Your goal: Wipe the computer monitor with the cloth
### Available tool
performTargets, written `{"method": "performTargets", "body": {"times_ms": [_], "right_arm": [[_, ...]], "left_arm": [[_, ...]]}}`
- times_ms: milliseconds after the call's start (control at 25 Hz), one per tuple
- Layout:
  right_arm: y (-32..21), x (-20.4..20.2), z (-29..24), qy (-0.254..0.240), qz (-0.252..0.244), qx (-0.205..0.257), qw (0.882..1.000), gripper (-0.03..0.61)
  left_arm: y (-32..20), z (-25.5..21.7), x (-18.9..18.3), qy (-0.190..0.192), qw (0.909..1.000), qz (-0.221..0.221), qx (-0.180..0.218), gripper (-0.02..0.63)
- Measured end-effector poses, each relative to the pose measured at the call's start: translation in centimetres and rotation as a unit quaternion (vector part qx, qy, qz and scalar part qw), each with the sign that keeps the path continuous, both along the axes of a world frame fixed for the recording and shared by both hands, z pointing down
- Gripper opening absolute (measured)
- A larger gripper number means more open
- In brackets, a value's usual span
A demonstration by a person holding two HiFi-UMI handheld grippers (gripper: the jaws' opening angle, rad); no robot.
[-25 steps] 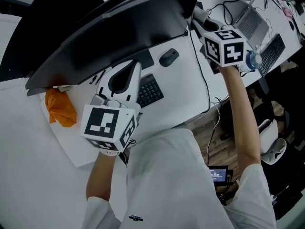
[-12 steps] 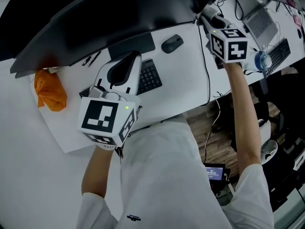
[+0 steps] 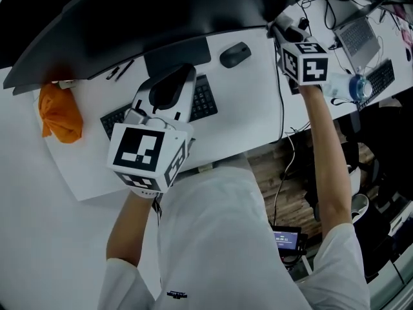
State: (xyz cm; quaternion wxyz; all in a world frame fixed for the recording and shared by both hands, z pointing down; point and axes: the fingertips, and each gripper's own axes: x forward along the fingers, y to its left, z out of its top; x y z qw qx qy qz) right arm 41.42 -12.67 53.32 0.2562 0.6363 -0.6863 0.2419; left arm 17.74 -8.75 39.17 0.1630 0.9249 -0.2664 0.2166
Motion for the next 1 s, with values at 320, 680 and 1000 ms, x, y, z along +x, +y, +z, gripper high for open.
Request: {"method": "performTargets", "body": {"times_ms": [320,680,1000], "right_arm": [[0.1,0.2,2.7,-0.02,0.013,-0.01,1.0,0.026],[0.7,-0.3,5.8,-0.074,0.048,-0.042,0.995,0.026],[-0.1,-2.9,5.8,-0.077,0.038,-0.031,0.996,0.026]], "left_arm": [[0.5,1.3,-0.7,0.005,0.9998,-0.011,-0.015,0.018],[1.8,2.7,-2.2,0.004,0.9991,-0.023,-0.036,0.018],[1.5,2.8,-3.2,0.004,0.9989,-0.032,-0.035,0.018]]}}
